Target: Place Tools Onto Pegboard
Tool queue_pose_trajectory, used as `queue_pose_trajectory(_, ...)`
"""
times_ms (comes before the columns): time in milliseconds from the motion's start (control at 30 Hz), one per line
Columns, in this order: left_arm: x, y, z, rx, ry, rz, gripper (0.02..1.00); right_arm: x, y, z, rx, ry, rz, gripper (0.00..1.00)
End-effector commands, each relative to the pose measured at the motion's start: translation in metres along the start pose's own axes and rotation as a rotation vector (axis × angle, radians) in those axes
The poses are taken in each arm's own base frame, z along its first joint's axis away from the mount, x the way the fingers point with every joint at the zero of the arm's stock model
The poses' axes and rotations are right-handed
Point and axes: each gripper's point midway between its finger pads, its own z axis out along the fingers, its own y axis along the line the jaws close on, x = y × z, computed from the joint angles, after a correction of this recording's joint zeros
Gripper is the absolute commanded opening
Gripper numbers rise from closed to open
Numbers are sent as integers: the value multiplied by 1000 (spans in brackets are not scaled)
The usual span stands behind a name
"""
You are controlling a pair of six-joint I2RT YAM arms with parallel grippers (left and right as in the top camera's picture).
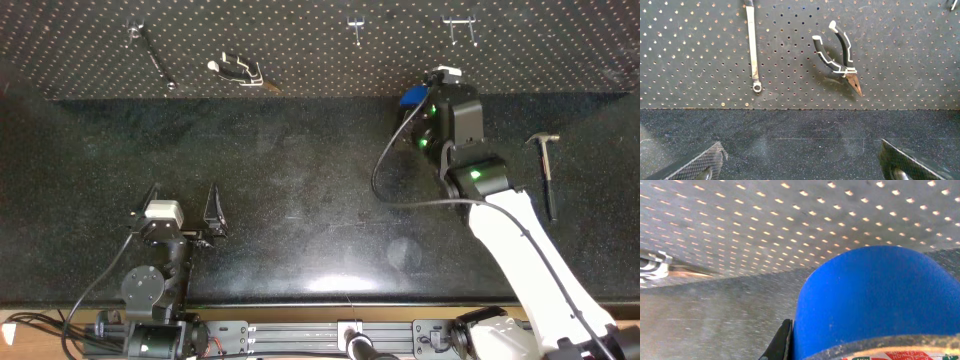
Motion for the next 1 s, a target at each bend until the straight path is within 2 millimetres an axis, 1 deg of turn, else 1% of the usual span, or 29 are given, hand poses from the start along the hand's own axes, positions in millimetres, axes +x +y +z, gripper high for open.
queue_pose_trajectory(33, 0, -1, 0, 4, -1, 13, 996, -41, 62, -35, -119, -130, -59, 75)
queue_pose_trajectory(100, 0, -1, 0, 4, -1, 13, 996, -49, 90, -44, -167, -134, -82, 75)
queue_pose_trajectory(167, 0, -1, 0, 4, -1, 13, 993, -58, 126, -58, -240, -147, -96, 75)
queue_pose_trajectory(200, 0, -1, 0, 4, -1, 13, 996, -61, 137, -63, -262, -149, -92, 75)
queue_pose_trajectory(267, 0, -1, 0, 4, -1, 13, 993, -58, 151, -70, -288, -137, -100, 75)
queue_pose_trajectory(300, 0, -1, 0, 4, -1, 13, 996, -57, 153, -71, -293, -134, -103, 77)
queue_pose_trajectory(333, 0, -1, 0, 4, -1, 13, 993, -53, 160, -72, -303, -126, -96, 75)
queue_pose_trajectory(400, 0, -1, 0, 4, -1, 13, 996, -56, 156, -69, -258, -149, -66, 75)
queue_pose_trajectory(467, 0, -1, 0, 4, -1, 13, 996, -68, 143, -63, -182, -199, 16, 75)
queue_pose_trajectory(500, 0, -1, 0, 4, -1, 13, 996, -72, 144, -61, -181, -218, 43, 75)
queue_pose_trajectory(533, 0, -1, 0, 4, -1, 13, 996, -79, 150, -53, -205, -244, 91, 75)
queue_pose_trajectory(600, 0, -1, 0, 4, -1, 13, 996, -82, 154, -38, -210, -242, 121, 75)
queue_pose_trajectory(633, 0, -1, 0, 4, -1, 13, 996, -84, 158, -22, -199, -228, 126, 75)
queue_pose_trajectory(667, 0, -1, 0, 4, -1, 13, 993, -86, 162, -11, -197, -218, 131, 75)
queue_pose_trajectory(733, 0, -1, 0, 4, -1, 13, 996, -92, 167, 1, -183, -204, 130, 75)
queue_pose_trajectory(800, 0, -1, 0, 4, -1, 13, 996, -96, 167, 12, -172, -203, 133, 75)
queue_pose_trajectory(867, 0, -1, 0, 4, -1, 13, 993, -97, 163, 19, -159, -198, 147, 77)
queue_pose_trajectory(933, 0, -1, 0, 4, -1, 13, 996, -99, 154, 24, -128, -208, 160, 75)
queue_pose_trajectory(1000, 0, -1, 0, 4, -1, 13, 993, -106, 145, 24, -87, -245, 169, 75)
